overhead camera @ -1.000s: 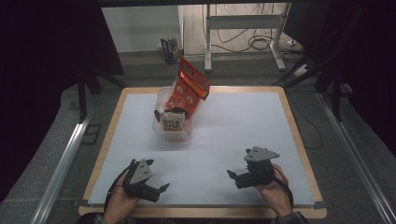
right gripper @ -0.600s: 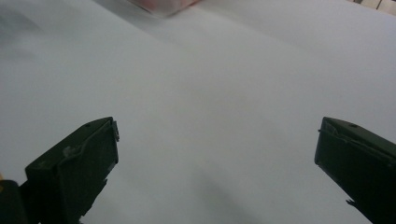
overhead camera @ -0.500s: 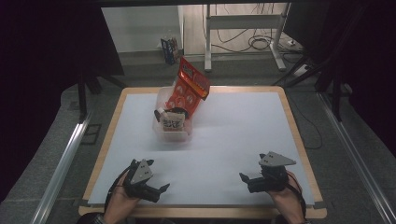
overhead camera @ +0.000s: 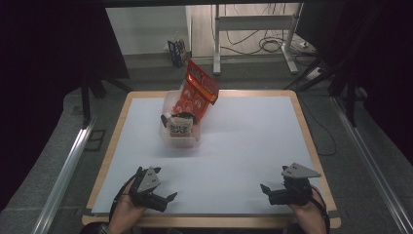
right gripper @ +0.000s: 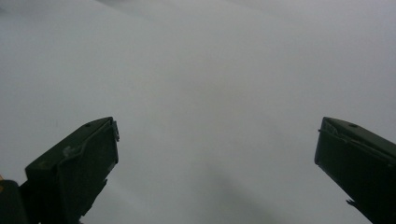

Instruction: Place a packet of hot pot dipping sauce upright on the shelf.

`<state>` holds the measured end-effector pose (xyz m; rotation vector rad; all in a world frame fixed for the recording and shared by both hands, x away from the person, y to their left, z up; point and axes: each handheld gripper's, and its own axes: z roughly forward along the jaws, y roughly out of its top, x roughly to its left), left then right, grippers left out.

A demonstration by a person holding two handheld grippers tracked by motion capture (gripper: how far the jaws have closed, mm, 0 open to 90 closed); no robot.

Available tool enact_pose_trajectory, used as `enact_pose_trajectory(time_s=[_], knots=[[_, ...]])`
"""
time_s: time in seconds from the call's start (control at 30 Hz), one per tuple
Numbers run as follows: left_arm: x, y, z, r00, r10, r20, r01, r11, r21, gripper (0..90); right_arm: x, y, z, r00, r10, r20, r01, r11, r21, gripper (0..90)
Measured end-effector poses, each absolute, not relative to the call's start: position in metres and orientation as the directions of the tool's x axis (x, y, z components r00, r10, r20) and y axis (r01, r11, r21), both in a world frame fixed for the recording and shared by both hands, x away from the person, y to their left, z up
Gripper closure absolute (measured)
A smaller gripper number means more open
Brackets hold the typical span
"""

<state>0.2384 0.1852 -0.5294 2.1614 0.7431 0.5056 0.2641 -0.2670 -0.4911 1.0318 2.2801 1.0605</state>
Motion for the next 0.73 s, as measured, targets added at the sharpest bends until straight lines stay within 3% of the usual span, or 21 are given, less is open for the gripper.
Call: enact_pose_trajectory(time_s=[0.73], knots=[[0.240, 0.181, -0.535, 0.762, 0.636, 0.123, 0.356, -0.570, 0.740, 0.0, 0.262, -0.281, -0.505, -0.617, 0.786, -0.026, 0.551, 0.456, 0.699, 0.0]])
